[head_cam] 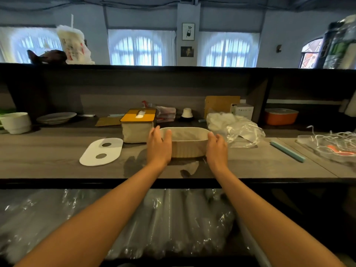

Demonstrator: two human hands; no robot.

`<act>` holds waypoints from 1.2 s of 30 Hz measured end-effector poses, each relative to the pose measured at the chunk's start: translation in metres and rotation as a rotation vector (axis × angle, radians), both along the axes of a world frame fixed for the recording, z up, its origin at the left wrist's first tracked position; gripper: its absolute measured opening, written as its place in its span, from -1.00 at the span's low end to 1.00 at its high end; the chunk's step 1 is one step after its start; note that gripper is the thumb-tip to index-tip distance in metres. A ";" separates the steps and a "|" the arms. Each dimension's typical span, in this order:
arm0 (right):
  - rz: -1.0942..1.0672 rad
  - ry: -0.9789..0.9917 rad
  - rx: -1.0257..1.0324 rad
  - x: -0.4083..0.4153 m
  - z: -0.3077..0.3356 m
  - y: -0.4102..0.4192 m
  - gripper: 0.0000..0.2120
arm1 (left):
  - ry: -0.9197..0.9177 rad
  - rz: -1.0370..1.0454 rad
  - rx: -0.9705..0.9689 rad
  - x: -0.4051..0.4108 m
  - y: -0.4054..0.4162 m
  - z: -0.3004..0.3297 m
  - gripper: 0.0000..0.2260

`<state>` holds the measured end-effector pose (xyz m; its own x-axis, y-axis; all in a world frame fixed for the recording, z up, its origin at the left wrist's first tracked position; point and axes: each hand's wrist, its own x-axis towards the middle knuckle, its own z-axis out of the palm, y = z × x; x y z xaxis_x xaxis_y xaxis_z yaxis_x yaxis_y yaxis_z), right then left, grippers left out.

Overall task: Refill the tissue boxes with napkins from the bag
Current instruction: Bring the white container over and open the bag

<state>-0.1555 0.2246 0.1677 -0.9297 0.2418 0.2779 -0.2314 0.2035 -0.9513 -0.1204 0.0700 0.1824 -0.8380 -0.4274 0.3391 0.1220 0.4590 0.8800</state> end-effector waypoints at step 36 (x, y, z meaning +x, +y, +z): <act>0.125 0.075 0.219 -0.207 0.017 0.176 -0.45 | -0.080 -0.221 -0.514 -0.227 0.211 -0.018 -0.60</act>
